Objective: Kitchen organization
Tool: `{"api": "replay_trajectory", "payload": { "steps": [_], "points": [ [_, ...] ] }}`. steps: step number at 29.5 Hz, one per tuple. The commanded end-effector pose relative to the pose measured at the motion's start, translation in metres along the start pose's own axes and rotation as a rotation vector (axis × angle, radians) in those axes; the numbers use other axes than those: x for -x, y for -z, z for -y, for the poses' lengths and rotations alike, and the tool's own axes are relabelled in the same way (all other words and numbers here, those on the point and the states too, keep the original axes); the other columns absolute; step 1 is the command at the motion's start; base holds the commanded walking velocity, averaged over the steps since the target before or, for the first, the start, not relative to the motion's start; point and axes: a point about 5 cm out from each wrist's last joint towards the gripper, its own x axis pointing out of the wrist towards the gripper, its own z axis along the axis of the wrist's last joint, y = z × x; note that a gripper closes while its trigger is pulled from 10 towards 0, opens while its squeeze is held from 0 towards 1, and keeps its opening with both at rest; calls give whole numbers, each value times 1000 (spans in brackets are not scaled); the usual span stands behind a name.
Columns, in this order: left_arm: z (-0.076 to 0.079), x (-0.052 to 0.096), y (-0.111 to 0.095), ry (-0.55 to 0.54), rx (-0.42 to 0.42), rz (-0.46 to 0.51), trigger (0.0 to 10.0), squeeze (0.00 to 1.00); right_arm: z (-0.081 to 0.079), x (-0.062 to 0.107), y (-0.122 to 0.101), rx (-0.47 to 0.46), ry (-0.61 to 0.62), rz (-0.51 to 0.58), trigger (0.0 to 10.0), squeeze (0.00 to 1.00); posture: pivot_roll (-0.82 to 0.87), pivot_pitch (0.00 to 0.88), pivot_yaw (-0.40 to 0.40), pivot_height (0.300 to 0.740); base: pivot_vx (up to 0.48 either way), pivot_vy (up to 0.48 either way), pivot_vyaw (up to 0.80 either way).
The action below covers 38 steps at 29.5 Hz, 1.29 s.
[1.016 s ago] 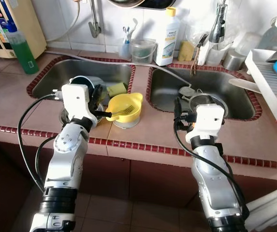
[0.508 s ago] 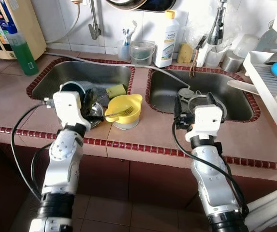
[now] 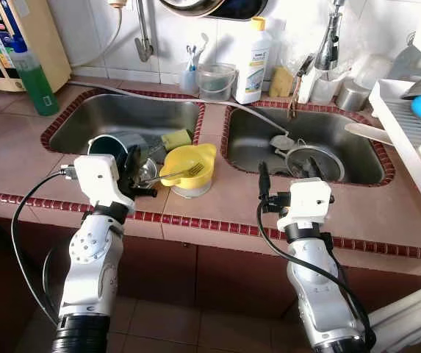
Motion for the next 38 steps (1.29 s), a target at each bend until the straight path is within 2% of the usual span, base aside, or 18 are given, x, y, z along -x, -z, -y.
{"api": "replay_trajectory", "payload": {
  "steps": [1, 11, 22, 38],
  "points": [
    [5, -4, -12, 39, -11, 44, 10000, 0, -1, -1, -5, -7, -3, 29, 10000, 0, -214, 0, 7, 740, 0, 0, 0],
    [3, 0, -8, 46, -49, 19, 10000, 0, -1, 1, -5, -11, -3, 25, 10000, 0, -213, 0, 8, 740, 0, 0, 0],
    [4, 0, -8, 66, -34, 5, 10000, 0, -1, 3, -5, -10, -5, 18, 10000, 0, -211, 0, 11, 740, 0, 0, 0],
    [5, 1, -8, 75, -31, -6, 10000, 0, -3, 5, -4, -11, -24, 10, 10000, 0, -203, 0, -1, 740, 360, 0, 0]
  ]
}}
